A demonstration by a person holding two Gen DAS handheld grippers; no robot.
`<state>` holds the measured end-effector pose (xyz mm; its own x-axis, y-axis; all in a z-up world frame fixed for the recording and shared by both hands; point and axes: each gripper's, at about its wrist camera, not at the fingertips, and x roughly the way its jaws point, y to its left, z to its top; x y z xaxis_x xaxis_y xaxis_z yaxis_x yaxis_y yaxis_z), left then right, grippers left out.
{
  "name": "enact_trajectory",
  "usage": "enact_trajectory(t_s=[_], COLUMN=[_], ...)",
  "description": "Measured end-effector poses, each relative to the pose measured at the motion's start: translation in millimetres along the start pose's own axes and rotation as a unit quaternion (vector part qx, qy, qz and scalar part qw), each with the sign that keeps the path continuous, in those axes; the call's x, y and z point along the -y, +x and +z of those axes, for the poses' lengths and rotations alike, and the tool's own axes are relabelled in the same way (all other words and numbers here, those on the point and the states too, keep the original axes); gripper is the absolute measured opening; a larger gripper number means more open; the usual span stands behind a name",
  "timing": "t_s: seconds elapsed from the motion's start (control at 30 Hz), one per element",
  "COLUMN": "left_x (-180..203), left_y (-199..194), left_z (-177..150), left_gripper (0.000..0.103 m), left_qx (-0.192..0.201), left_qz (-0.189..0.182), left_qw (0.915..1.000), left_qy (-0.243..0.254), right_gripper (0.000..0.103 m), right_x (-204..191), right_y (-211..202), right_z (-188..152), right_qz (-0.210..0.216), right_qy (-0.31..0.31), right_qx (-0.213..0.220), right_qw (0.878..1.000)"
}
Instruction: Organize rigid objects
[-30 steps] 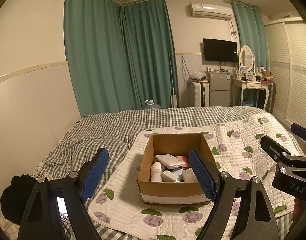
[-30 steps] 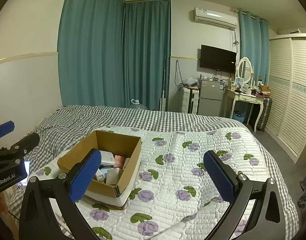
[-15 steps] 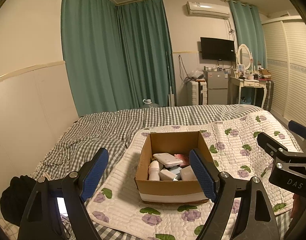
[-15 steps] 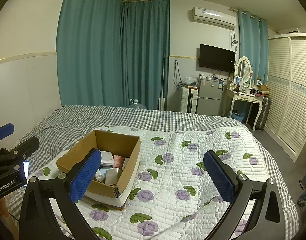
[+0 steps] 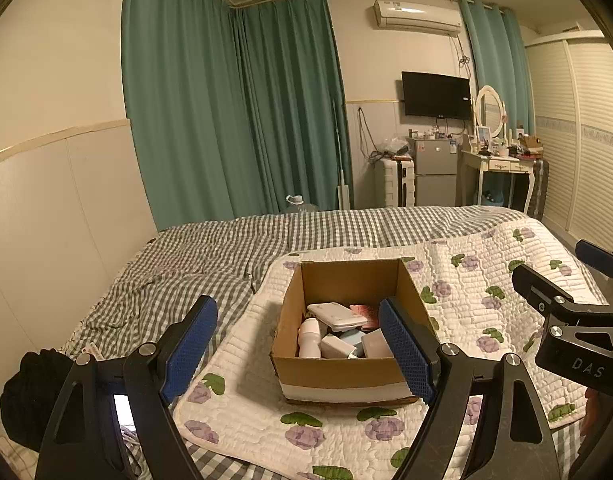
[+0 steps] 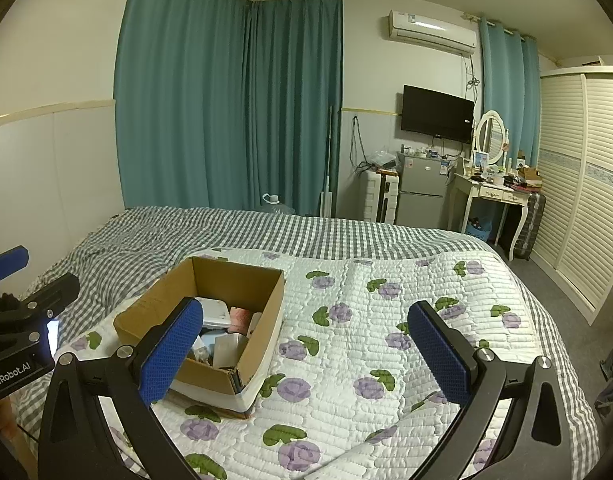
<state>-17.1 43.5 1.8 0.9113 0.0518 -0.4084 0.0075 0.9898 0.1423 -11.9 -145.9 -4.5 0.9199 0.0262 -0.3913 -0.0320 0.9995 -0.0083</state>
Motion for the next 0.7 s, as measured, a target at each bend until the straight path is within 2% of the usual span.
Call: enact_trajectory(t_s=[0.7], left_x=[2.0], left_y=[1.4], left_z=[-4.4], left_gripper=[0.086], left_qx=[-0.004], left_qz=[-0.003], left_qw=[1.0000], left_qy=[0.004], right_gripper=[0.103], right_x=[-2.0], right_y=[3.5], right_z=[-1.7], right_qz=[0.003], right_qy=[0.000], right_qx=[-0.007], right_qw=[1.000])
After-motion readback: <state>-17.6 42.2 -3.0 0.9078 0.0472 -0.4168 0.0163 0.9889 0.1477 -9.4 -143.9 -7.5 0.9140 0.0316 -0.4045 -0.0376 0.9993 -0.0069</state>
